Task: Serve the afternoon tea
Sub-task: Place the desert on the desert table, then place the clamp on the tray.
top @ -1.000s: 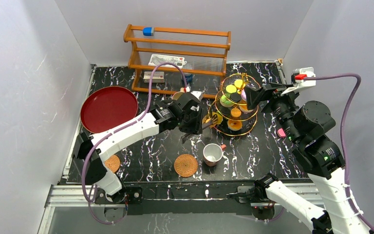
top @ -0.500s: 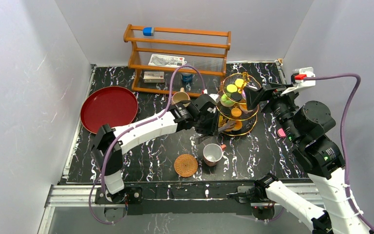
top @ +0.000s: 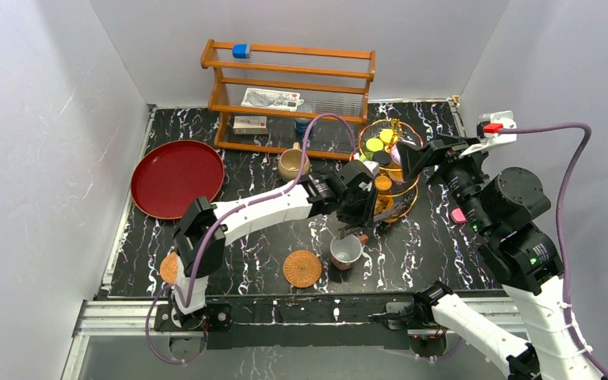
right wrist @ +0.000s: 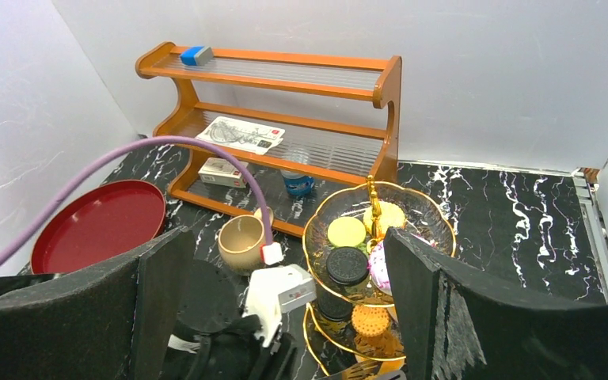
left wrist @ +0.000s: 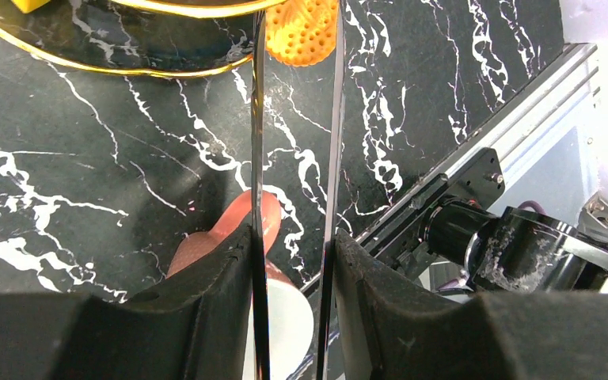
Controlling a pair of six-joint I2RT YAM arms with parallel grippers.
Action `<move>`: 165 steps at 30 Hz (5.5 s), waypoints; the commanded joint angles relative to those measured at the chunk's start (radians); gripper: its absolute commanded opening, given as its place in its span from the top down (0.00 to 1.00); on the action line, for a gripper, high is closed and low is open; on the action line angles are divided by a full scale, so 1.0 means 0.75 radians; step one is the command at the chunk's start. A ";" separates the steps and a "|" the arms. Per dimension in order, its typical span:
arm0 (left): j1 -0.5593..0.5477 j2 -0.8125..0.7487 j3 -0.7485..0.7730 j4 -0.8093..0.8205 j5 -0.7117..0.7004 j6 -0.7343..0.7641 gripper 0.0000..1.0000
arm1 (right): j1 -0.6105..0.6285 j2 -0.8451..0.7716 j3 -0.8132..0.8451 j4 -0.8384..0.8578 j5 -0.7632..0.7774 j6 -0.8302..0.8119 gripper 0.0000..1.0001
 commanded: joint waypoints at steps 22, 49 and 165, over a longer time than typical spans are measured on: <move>-0.031 0.222 0.201 0.256 -0.131 0.131 0.68 | 0.003 -0.068 -0.051 0.090 -0.021 0.008 0.01; -0.059 0.109 0.063 0.302 -0.187 0.149 0.52 | 0.005 -0.071 -0.022 0.046 -0.006 0.012 0.01; 1.577 -0.544 -0.910 0.002 -0.232 0.282 0.35 | 0.004 0.025 -0.164 -0.027 -0.133 0.185 0.01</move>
